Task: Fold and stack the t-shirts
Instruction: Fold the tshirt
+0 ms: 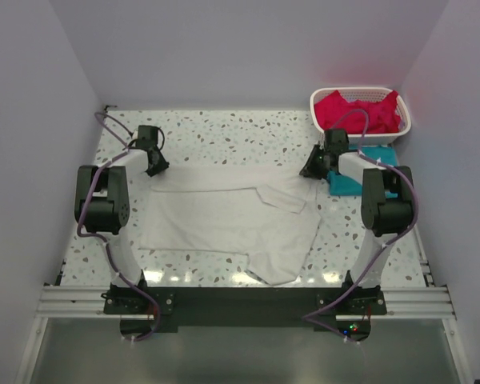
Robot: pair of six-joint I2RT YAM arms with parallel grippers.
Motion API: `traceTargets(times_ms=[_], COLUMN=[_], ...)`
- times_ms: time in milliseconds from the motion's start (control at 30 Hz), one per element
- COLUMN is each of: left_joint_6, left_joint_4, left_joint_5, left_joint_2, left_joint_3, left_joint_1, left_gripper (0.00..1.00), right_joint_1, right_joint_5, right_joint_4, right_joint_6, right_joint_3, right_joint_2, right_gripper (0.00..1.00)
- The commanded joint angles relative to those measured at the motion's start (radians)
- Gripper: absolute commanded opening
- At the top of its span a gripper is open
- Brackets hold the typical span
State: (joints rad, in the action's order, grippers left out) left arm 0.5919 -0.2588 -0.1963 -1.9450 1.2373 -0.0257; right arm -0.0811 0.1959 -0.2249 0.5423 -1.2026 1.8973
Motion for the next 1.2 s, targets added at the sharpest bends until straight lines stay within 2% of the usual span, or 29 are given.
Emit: traceTargets(times_ms=[0, 167, 300, 433, 500, 567, 733, 900, 1033, 1167], left_joint_6=[0.014, 0.013, 0.011, 0.006, -0.004, -0.012, -0.02, -0.006, 0.051, 0.095], left_joint_4=[-0.066, -0.105, -0.129, -0.163, -0.175, -0.172, -0.108, -0.167, -0.256, -0.278], left_joint_5=[-0.011, -0.017, -0.022, -0.02, -0.023, -0.035, -0.077, -0.144, -0.158, -0.118], left_joint_2=[-0.055, -0.139, -0.224, -0.307, -0.302, -0.249, 0.019, 0.253, 0.455, 0.593], left_joint_3=[0.022, 0.141, 0.258, 0.387, 0.448, 0.455, 0.291, 0.102, -0.141, -0.347], left_joint_1=[0.017, 0.02, 0.024, 0.026, 0.026, 0.026, 0.026, 0.026, 0.026, 0.026], left_gripper=[0.32, 0.32, 0.36, 0.52, 0.62, 0.66, 0.8, 0.9, 0.95, 0.95], right_joint_1=[0.003, 0.004, 0.004, 0.004, 0.003, -0.003, -0.009, -0.037, -0.107, -0.152], right_joint_5=[-0.007, -0.058, -0.073, -0.041, -0.023, -0.021, -0.044, -0.079, -0.131, -0.17], right_joint_4=[-0.001, -0.033, -0.094, -0.119, -0.134, -0.145, -0.208, -0.264, -0.297, -0.307], right_joint_6=[0.001, -0.015, -0.041, -0.056, -0.076, -0.097, -0.119, -0.134, -0.139, -0.124], right_joint_3=[-0.069, -0.201, -0.404, -0.554, -0.603, -0.606, -0.502, -0.284, -0.108, 0.056], right_joint_2=[0.077, 0.221, 0.339, 0.414, 0.396, 0.359, 0.164, -0.039, -0.196, -0.335], right_gripper=[0.24, 0.25, 0.27, 0.33, 0.36, 0.4, 0.52, 0.61, 0.61, 0.61])
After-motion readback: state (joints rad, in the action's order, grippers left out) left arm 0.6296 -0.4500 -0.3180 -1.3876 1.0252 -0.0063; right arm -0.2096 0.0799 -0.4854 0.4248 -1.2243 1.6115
